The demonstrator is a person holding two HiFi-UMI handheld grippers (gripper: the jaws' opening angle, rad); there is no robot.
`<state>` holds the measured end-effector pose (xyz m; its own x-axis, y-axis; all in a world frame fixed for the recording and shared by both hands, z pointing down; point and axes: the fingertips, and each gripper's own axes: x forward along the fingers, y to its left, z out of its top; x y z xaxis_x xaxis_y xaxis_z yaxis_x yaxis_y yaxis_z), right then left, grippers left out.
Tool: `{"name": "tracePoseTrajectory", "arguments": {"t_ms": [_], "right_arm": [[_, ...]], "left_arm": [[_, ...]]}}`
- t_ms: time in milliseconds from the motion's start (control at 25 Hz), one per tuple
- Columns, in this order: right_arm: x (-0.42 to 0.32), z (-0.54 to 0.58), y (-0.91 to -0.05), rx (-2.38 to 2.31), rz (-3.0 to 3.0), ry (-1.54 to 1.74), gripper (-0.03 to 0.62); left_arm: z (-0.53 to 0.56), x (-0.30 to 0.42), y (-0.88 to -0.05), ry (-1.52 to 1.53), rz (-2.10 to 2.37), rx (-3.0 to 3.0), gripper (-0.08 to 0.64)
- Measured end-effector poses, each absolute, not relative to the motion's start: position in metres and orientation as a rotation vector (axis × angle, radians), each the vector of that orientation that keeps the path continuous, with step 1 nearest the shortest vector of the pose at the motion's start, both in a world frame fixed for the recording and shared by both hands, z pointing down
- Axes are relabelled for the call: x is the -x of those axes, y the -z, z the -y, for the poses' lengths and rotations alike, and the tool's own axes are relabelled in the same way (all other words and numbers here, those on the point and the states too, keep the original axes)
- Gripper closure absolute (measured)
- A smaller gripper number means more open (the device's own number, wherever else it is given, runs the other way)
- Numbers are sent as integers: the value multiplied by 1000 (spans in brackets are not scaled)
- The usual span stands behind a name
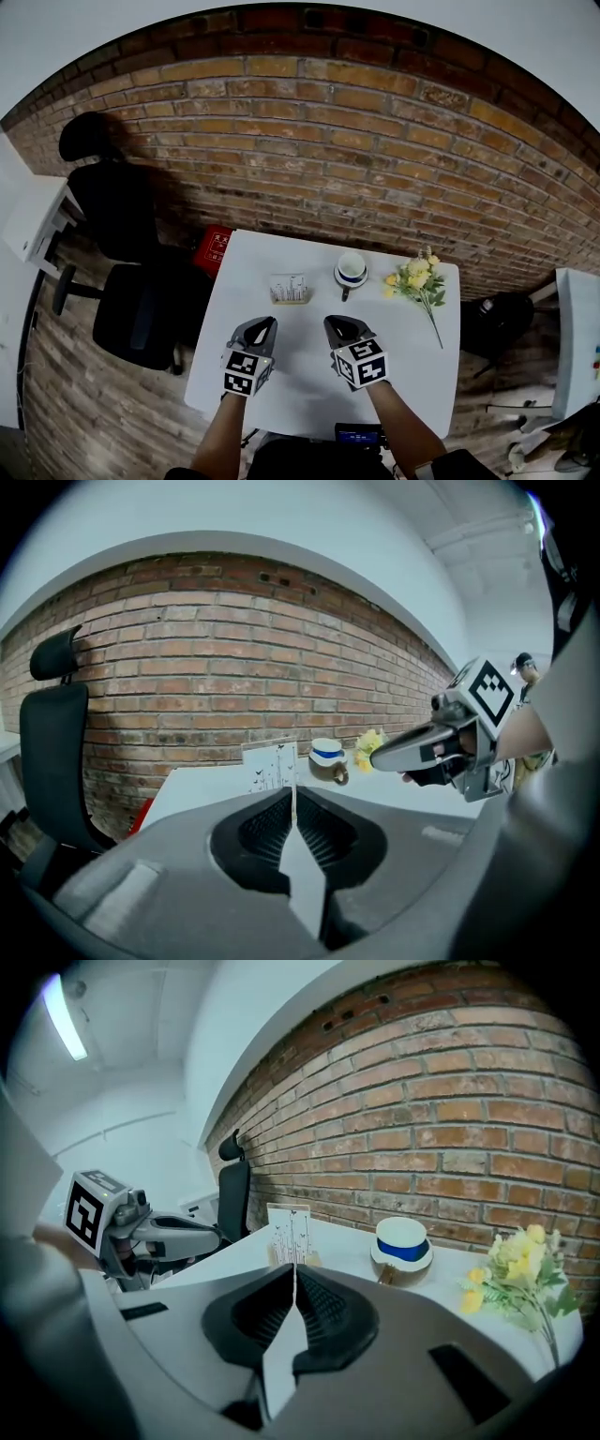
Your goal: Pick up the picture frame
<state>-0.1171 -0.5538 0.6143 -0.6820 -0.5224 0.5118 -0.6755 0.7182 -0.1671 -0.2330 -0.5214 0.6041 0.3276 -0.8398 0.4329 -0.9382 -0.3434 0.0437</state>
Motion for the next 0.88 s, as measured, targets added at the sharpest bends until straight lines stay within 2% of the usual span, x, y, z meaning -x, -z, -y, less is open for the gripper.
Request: {"name": "tracePoseTrajectory", "arguments": {"t_ms": [80, 240, 560, 880], "right_arm": [[128, 563, -624, -904, 2479, -495, 554], [145, 579, -644, -896, 2447, -516, 541], [169, 610, -677, -901, 2399, -544, 489], [183, 627, -700, -907, 2377, -559, 459]], "left_arm": [[535, 242, -613, -509, 1603, -2305, 546], [557, 254, -631, -527, 1588, -2279, 541], [590, 263, -670, -574, 1530, -2248, 425], [609, 264, -696, -619, 1530, -2234, 408]]}}
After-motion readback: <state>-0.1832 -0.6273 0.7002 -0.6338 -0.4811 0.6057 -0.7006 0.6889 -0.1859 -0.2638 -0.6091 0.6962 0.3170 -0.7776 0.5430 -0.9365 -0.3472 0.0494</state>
